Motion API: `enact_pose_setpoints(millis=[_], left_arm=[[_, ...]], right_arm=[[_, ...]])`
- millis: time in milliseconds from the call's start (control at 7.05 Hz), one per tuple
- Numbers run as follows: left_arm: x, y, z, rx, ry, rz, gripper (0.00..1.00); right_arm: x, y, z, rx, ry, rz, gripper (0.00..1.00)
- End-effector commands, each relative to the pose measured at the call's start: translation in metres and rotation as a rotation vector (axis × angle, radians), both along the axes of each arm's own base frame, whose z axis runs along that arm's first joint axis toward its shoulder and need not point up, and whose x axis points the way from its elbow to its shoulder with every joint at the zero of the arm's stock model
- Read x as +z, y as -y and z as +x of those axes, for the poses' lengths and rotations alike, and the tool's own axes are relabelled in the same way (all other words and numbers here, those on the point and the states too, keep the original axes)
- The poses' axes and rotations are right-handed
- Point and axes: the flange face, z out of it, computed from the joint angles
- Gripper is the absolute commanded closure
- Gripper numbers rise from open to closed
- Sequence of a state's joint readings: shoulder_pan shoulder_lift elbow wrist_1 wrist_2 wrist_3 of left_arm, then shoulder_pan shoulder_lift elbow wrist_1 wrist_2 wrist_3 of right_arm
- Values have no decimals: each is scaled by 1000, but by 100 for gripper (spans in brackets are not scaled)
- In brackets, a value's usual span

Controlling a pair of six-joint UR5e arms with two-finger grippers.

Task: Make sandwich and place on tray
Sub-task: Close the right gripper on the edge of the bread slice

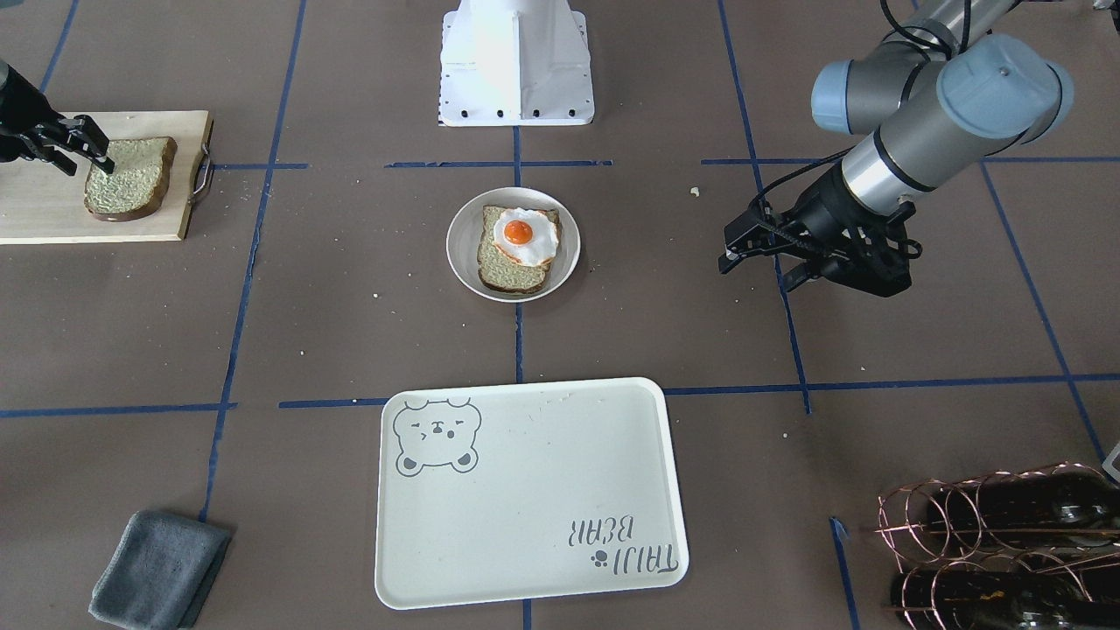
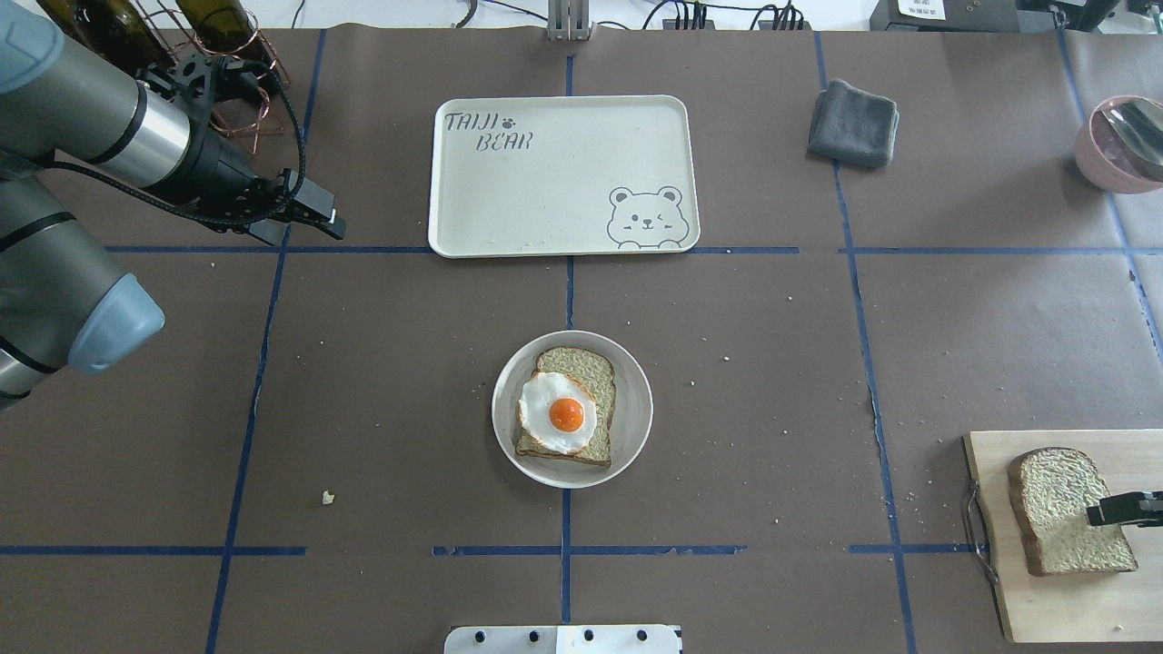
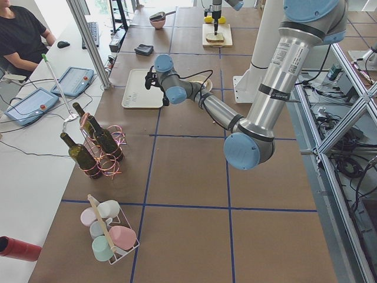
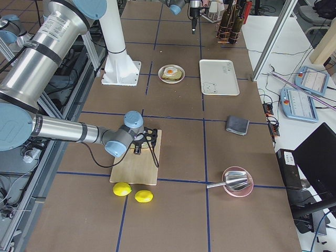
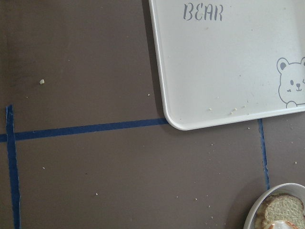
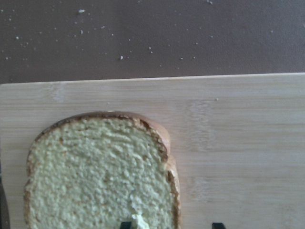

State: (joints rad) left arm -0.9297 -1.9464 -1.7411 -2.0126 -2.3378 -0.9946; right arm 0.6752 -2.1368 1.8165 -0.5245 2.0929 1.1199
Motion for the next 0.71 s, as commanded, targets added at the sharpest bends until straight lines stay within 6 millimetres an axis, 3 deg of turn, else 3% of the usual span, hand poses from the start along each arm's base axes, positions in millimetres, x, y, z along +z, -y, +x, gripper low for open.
enact_pose_setpoints(millis=[0,142,284,426,568], left_arm=[[0,0,0,0,0,1,0],[0,-1,-1,0,-1,2,0],[-1,-3,-2,0,-2,2,0],[0,-3,-2,0,-1,2,0],[0,-4,-3,0,-2,3,0]], right_arm=[[5,-2,-1,-9,-8,-6,35],[6,-1,-4,-12,-8,-6,35],[7,-2,-4,-14,-9,-7,47],[7,-1,-5,-14,-8,-6,80],[5,0,-6,-14,-4,-3,100]])
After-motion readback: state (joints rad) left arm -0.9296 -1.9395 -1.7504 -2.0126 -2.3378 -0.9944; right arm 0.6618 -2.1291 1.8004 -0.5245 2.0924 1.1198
